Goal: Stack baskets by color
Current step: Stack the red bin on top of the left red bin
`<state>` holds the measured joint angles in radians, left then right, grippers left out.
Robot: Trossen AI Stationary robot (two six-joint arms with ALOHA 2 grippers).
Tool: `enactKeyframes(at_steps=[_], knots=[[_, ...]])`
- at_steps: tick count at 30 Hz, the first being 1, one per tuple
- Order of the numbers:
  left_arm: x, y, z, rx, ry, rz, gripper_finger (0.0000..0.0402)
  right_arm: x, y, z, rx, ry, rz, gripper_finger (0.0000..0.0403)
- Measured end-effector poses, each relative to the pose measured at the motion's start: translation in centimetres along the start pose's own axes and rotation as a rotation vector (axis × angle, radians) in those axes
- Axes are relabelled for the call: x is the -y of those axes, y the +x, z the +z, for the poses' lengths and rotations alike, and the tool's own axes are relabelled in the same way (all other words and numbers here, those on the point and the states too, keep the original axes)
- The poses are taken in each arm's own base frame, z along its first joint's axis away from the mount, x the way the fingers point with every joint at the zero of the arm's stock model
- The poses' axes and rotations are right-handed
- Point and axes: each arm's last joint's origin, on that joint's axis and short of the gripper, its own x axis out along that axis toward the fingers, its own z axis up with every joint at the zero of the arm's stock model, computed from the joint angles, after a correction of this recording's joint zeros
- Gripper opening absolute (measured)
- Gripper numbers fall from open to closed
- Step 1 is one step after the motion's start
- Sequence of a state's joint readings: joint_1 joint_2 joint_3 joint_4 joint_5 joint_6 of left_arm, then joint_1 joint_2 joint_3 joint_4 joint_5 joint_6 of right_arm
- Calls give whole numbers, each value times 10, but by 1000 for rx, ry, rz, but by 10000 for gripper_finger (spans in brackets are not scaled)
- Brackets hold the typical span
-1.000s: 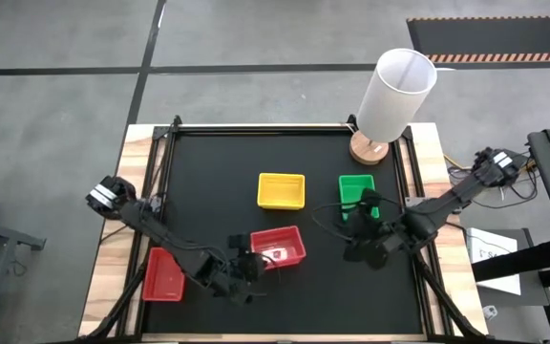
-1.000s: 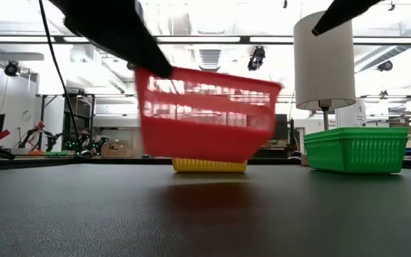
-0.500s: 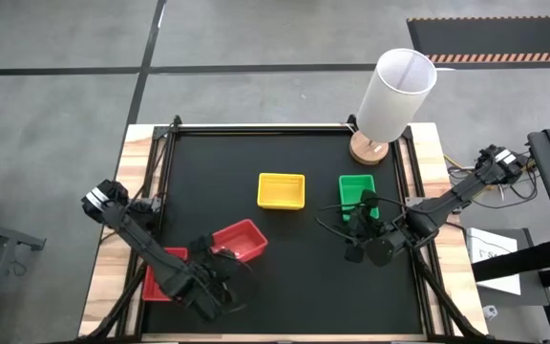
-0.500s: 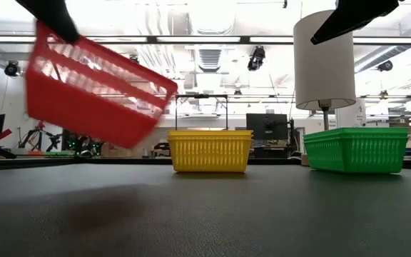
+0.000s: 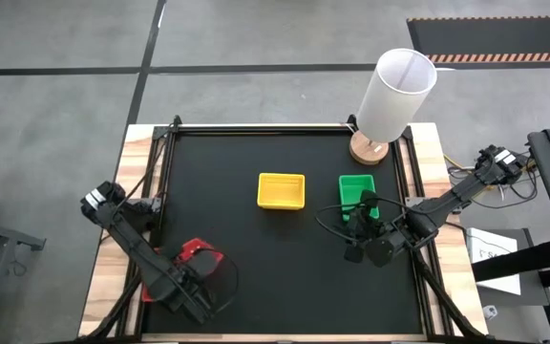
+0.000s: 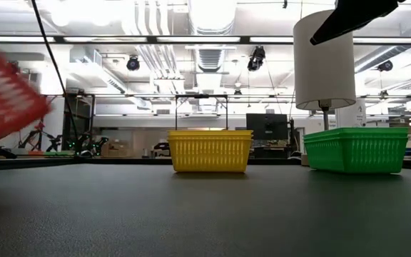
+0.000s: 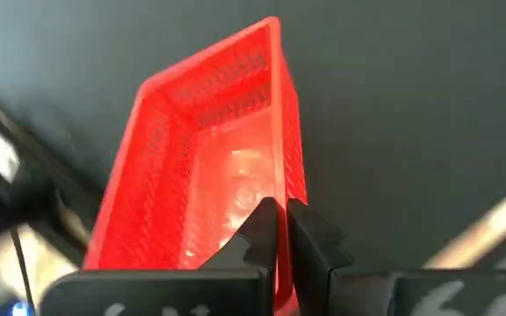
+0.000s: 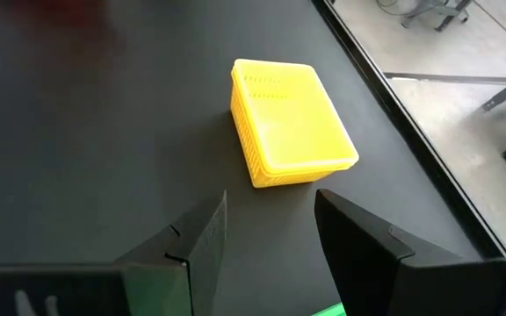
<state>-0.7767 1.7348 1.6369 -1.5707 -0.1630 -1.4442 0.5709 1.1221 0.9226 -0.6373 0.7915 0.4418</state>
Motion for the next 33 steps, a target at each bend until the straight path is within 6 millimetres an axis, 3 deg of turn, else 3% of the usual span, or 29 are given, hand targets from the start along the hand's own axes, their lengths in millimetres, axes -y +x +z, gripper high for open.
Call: enactKeyframes(at_steps=[4,8,14,17,21,24,28,33], knots=[[2,-4,-8,-147,-33,-30,0,0,0,0,8,-2,-17,168],[2,-19,-5,-133,-34,-90,0,1,0,0,9,-11,-20,166],[7,-27,7,215,-41,-135,0,1,0,0,9,-11,-20,168],[23,-9,13,344,-4,-156,0,0,1,-1,6,-14,-22,167],[46,28,24,449,52,-148,0,0,2,-5,-2,-20,-25,167],[59,60,28,436,125,-112,0,0,4,-8,-10,-25,-27,168],[66,84,26,365,153,-77,3,0,5,-10,-15,-28,-24,167],[68,98,26,275,155,-106,65,0,5,-11,-21,-22,-20,168]])
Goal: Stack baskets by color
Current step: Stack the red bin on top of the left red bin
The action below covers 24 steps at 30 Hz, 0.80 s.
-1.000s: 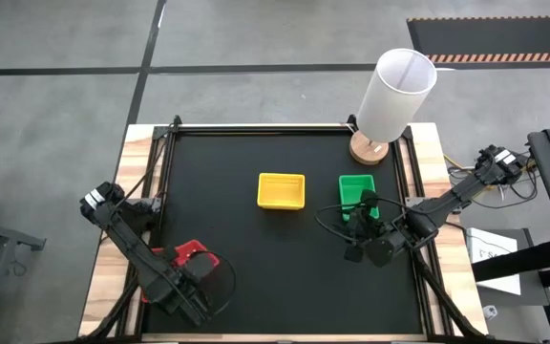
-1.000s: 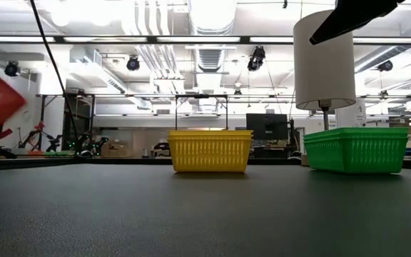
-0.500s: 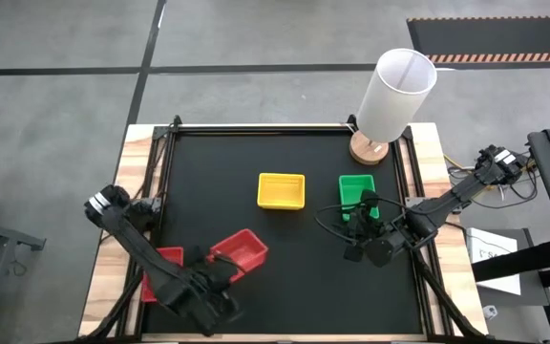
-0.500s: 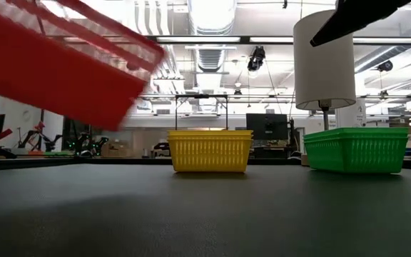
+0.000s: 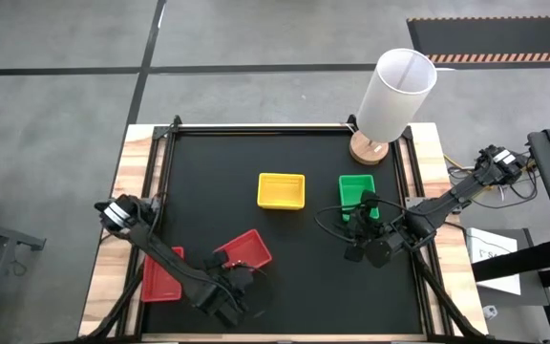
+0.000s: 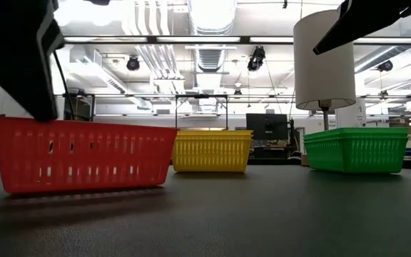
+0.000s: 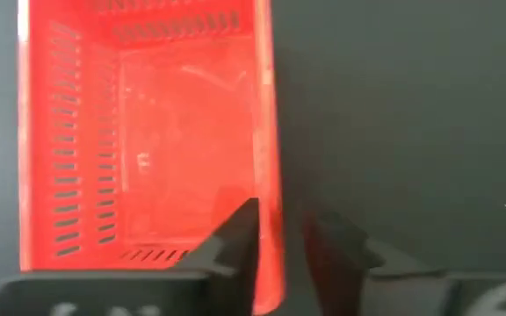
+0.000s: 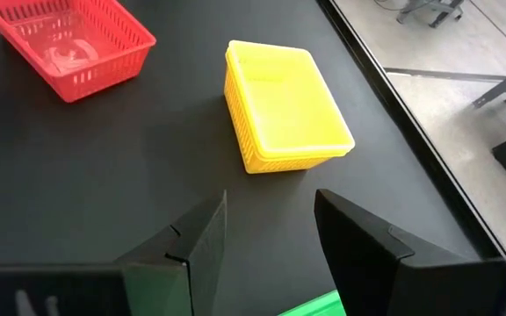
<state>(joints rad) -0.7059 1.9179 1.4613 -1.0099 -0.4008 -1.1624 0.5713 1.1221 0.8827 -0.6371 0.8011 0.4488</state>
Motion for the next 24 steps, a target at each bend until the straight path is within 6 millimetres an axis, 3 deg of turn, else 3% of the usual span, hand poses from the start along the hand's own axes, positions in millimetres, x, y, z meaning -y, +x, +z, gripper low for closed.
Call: enactKeyframes(at_steps=[6,12,16,21,24], knots=[[-2,4,5,117,34,31,165,0,0,0,0,4,1,167],[-10,38,7,203,33,20,185,-1,0,0,-10,4,21,168],[-15,48,5,209,33,28,148,-1,0,0,-11,7,22,167],[-15,46,6,205,3,16,23,-1,0,-1,-21,14,40,168],[-15,34,12,193,-67,23,5,-1,0,-1,-21,11,40,168]])
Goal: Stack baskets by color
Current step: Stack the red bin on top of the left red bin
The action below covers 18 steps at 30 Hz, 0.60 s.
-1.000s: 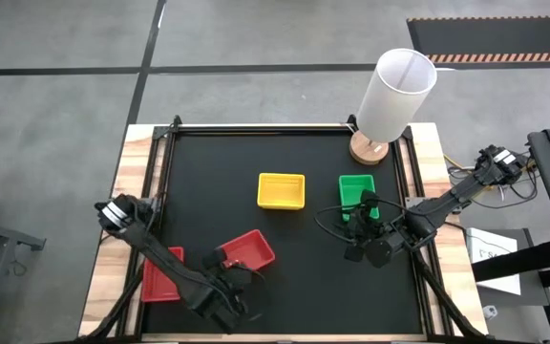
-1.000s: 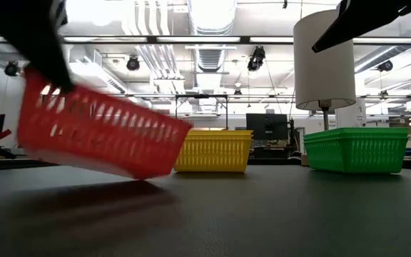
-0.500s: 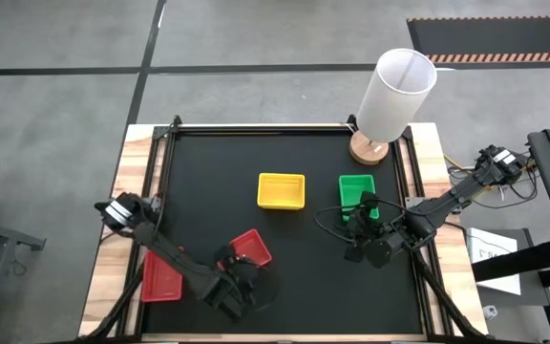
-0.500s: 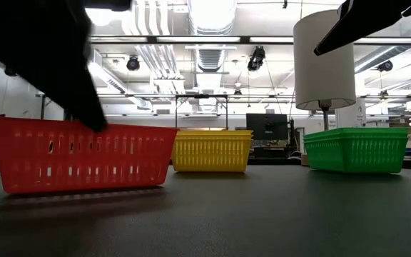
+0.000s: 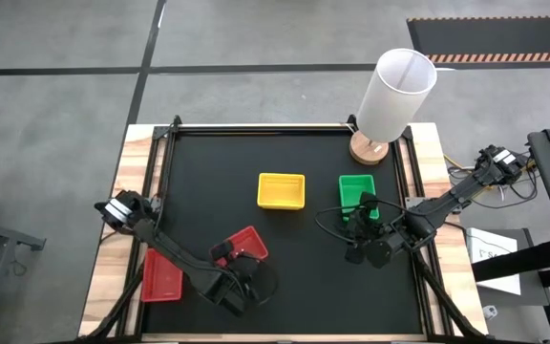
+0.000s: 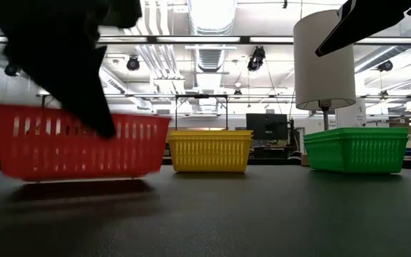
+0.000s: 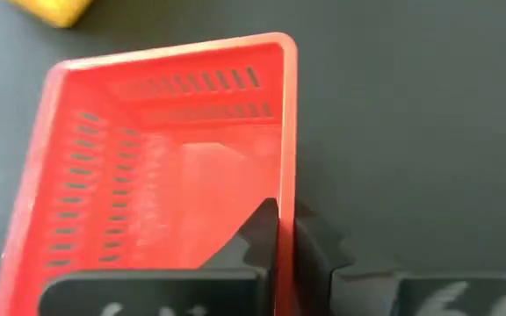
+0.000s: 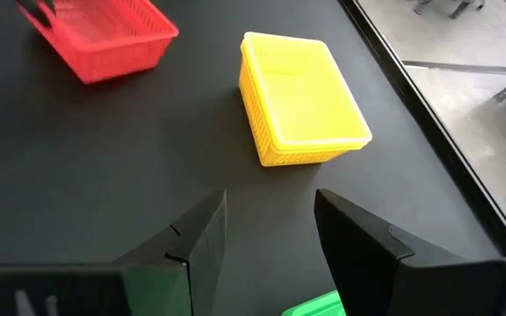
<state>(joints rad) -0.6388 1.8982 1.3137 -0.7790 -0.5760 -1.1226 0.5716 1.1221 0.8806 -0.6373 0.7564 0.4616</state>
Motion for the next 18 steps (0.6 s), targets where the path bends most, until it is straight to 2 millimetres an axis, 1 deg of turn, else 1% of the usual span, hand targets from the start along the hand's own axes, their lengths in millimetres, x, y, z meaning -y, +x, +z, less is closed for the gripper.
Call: enactKeyframes(at_steps=[2,6,10,12,14,16,18], knots=[[1,-12,9,-15,-19,27,2,0,0,0,0,-6,-1,167],[3,-48,34,-45,1,61,1,0,0,0,1,-9,-3,164],[-4,-84,53,-123,19,100,1,0,0,0,0,-15,-4,164],[-10,-98,57,-153,-6,132,0,0,1,-1,-2,-17,-5,164],[-16,-109,57,-209,-58,179,0,0,1,-3,-5,-21,-7,164],[-17,-114,55,-267,-133,148,0,0,2,-4,-8,-26,-8,164],[-18,-119,50,-327,-236,153,0,0,2,-5,-8,-26,-8,163]])
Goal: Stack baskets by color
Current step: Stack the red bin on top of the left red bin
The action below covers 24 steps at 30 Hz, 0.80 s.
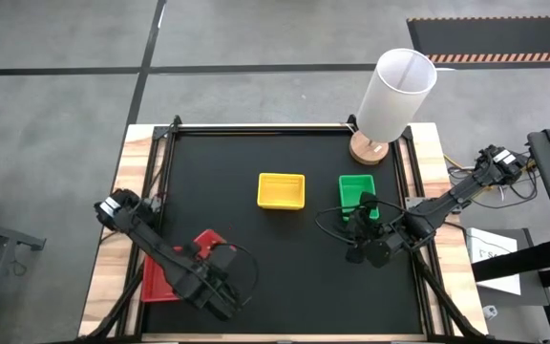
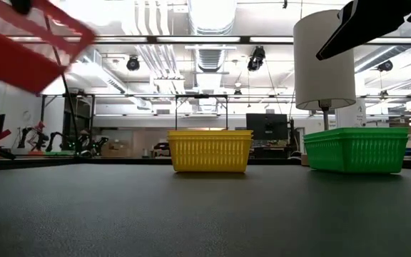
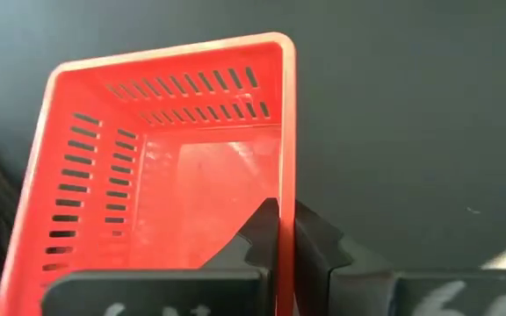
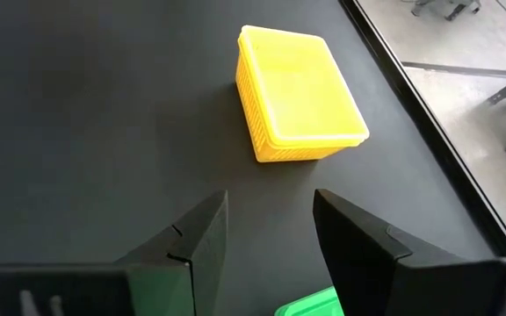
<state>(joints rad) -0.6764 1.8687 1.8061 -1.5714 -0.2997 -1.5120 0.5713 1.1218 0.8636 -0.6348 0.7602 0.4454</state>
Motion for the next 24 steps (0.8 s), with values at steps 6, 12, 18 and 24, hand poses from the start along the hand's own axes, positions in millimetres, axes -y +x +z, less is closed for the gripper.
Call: enactKeyframes(at_steps=[6,12,18,24], knots=[[-3,1,-23,-243,-136,27,0,0,0,0,3,-1,0,162],[-12,-2,-42,-307,-227,66,0,0,0,0,3,-1,1,164],[-31,-3,-58,-332,-325,115,0,0,0,0,4,0,2,162],[-51,12,-72,-290,-456,215,0,0,0,0,4,0,2,160]])
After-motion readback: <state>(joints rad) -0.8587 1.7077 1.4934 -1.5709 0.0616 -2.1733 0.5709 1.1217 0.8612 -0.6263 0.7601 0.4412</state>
